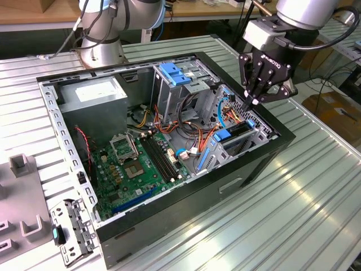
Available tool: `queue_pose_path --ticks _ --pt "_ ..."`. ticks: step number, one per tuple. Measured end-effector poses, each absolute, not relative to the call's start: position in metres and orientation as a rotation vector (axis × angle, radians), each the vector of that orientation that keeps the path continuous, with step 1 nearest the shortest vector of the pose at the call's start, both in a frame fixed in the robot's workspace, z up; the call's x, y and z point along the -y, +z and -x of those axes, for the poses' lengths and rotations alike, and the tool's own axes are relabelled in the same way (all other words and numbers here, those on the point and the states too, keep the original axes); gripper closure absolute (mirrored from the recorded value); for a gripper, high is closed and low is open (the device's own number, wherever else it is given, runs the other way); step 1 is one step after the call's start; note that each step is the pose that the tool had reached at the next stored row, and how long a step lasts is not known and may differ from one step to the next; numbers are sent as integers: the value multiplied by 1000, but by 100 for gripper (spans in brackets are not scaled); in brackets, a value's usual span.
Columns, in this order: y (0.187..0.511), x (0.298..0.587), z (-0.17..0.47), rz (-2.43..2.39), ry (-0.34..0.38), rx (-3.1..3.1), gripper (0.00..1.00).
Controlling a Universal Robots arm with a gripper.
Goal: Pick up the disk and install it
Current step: 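Insert the second disk wire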
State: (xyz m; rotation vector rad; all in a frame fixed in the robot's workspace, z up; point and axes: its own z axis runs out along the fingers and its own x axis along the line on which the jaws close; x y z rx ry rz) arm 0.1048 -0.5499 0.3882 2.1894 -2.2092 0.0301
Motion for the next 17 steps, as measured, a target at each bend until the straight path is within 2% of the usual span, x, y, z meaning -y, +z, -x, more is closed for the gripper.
queue_pose_path --ticks 8,17 --pt "391 542 -104 -2186 36 2206 89" --pt "394 510 -104 -2170 67 2188 89"
